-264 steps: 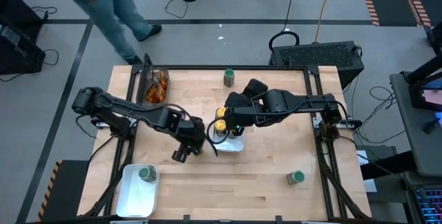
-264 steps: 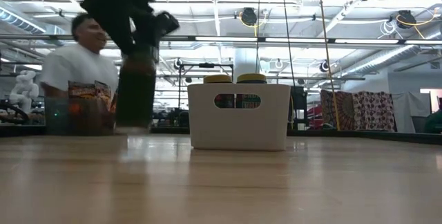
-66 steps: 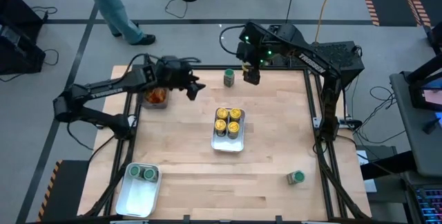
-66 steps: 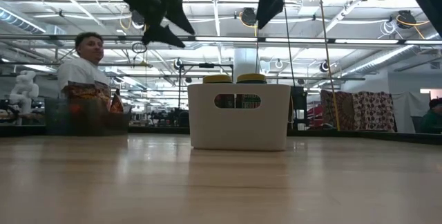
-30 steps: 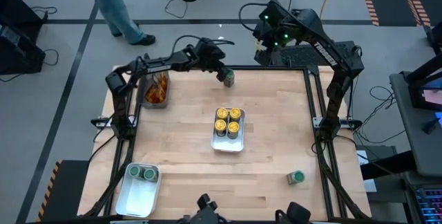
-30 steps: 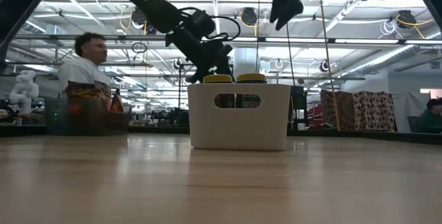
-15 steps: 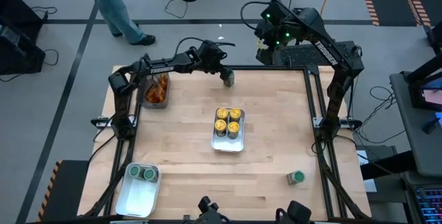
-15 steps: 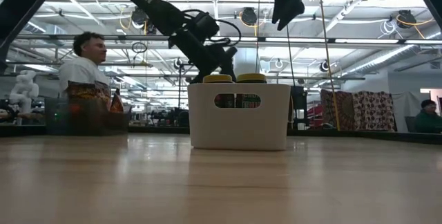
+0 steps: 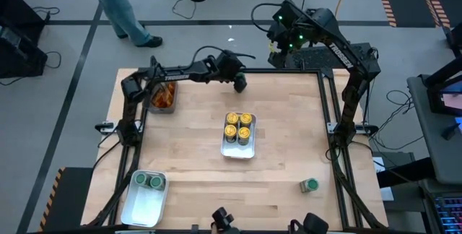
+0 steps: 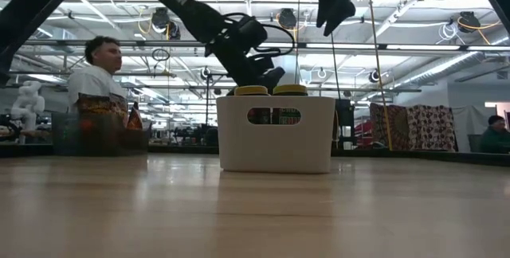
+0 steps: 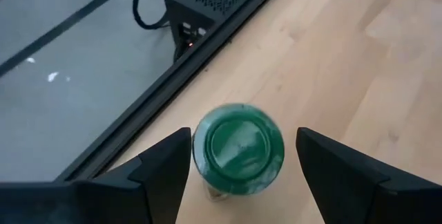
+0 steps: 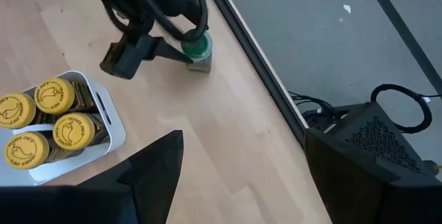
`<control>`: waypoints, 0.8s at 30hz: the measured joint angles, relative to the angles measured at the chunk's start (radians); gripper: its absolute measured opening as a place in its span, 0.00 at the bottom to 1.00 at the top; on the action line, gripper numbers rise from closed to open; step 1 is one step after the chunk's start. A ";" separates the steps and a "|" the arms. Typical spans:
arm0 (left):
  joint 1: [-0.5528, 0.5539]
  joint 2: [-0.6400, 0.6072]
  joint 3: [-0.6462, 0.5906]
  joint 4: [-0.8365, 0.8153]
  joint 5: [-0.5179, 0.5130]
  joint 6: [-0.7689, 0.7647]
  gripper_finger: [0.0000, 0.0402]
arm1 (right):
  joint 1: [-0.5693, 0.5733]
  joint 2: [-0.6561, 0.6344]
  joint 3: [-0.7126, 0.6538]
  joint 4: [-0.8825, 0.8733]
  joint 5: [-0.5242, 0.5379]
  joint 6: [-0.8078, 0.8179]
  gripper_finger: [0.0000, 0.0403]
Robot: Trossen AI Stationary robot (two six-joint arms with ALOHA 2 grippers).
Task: Sort spices by type
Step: Put the top green spice bottle into the bottom white bin
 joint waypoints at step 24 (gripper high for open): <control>-0.009 0.023 0.001 0.028 -0.009 0.026 0.65 | 0.036 0.000 0.000 0.000 0.000 0.008 0.70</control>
